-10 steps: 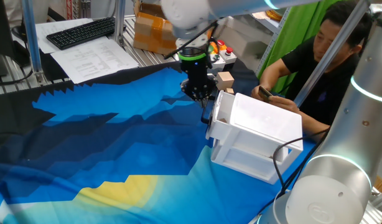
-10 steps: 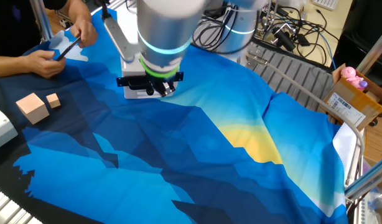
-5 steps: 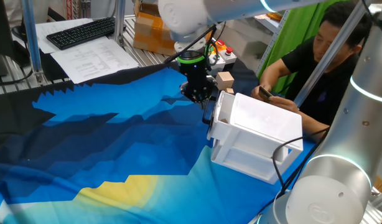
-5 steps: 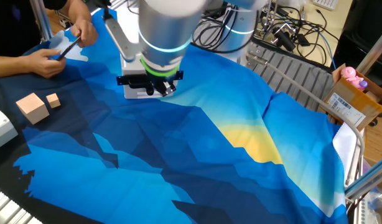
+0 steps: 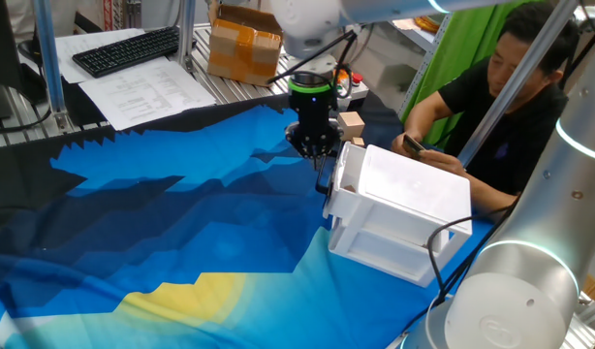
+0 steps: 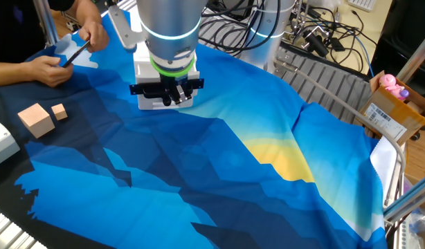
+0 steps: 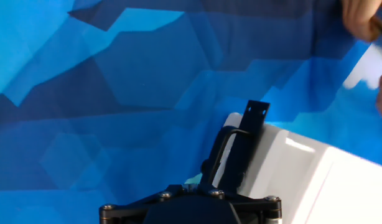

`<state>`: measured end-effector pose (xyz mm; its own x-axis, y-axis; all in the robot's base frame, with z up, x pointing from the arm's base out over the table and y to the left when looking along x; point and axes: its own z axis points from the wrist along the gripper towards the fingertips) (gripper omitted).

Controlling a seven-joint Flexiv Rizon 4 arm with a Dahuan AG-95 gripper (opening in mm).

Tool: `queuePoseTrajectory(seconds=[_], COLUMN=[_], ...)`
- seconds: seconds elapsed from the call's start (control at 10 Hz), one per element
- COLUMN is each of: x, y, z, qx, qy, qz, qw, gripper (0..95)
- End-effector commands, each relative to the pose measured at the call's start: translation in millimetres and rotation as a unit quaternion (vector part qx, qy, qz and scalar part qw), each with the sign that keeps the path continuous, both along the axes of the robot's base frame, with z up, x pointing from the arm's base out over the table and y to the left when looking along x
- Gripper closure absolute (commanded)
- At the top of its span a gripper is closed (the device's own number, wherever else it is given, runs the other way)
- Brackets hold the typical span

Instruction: Put things in the drawer

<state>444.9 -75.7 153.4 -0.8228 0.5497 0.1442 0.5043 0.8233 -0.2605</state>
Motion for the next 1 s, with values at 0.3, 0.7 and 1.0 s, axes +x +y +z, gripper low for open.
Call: queuePoseTrajectory(seconds=[0.3, 0.7, 1.0], x=[-20.1, -36.5, -39.0], y=[-35.1, -63.2, -66.4], z=[5.8, 16.5, 17.9], qx=[-0.046, -0.048, -0.055], qy=[0.024, 0.031, 0.039], qz=[0.057, 0.065, 0.067], qw=[0.997, 0.9962, 0.9955], gripper=[95.0, 95.0, 95.0])
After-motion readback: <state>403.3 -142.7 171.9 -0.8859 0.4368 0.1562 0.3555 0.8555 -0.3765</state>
